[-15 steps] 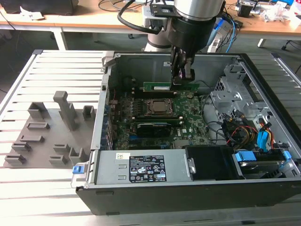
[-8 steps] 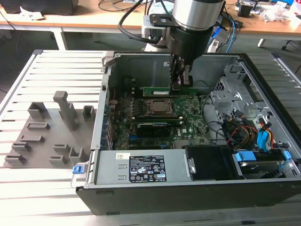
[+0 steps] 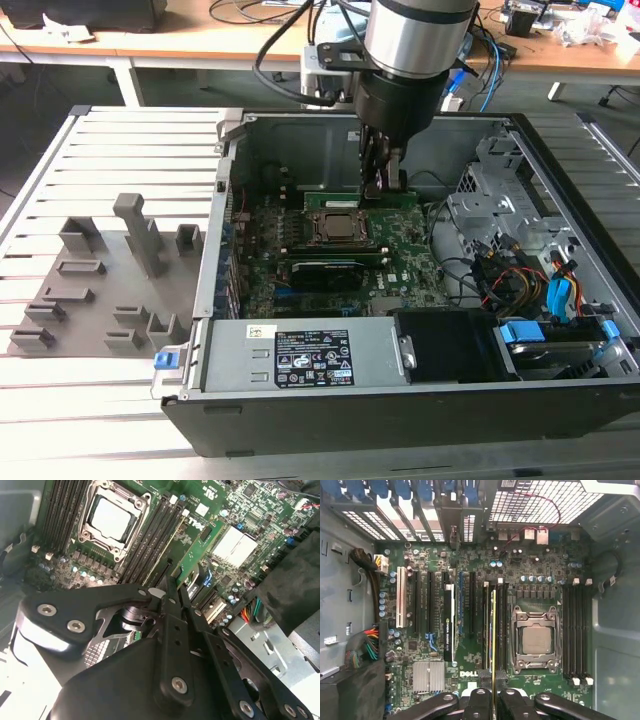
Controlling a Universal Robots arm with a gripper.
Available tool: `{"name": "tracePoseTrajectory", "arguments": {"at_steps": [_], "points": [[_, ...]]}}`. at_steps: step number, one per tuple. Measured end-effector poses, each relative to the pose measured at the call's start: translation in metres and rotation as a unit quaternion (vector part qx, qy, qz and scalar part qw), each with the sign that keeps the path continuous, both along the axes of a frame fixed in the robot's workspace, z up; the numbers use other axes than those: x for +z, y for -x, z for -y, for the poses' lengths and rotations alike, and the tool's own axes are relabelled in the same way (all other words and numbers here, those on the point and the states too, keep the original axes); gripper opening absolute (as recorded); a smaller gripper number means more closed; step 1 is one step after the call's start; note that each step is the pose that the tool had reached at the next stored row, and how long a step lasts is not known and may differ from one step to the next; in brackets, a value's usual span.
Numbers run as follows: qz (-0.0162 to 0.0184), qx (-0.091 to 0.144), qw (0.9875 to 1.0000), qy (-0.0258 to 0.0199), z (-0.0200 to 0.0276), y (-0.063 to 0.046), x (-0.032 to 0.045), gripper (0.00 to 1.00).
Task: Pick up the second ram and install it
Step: 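Insert the second ram into the second slot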
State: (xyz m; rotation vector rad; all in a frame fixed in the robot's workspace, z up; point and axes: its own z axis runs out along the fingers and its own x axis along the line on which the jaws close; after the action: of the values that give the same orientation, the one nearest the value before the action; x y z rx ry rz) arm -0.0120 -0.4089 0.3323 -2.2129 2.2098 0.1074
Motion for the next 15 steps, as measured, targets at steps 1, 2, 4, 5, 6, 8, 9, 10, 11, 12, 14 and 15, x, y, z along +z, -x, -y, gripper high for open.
{"name": "tracePoseTrajectory", "arguments": {"at_steps": [1, 2, 4, 5, 6, 8, 9, 10, 11, 12, 14, 15], "points": [[0.0, 0.0, 1.0, 0.0, 0.0, 0.0, -0.0022, 0.14], [0.0, 0.0, 1.0, 0.0, 0.0, 0.0, -0.0039, 0.14], [0.0, 0.0, 1.0, 0.0, 0.0, 0.0, -0.0068, 0.14], [0.0, 0.0, 1.0, 0.0, 0.0, 0.0, -0.008, 0.14], [0.0, 0.0, 1.0, 0.0, 0.0, 0.0, -0.0092, 0.14], [0.0, 0.0, 1.0, 0.0, 0.0, 0.0, -0.0128, 0.14], [0.0, 0.0, 1.0, 0.0, 0.0, 0.0, -0.0139, 0.14], [0.0, 0.0, 1.0, 0.0, 0.0, 0.0, -0.0146, 0.14], [0.0, 0.0, 1.0, 0.0, 0.0, 0.0, -0.0153, 0.14], [0.0, 0.0, 1.0, 0.0, 0.0, 0.0, -0.0161, 0.14], [0.0, 0.0, 1.0, -0.0001, 0.0, 0.0, -0.0216, 0.14], [0.0, 0.0, 1.0, 0.0, 0.0, 0.0, -0.0247, 0.14]]}}
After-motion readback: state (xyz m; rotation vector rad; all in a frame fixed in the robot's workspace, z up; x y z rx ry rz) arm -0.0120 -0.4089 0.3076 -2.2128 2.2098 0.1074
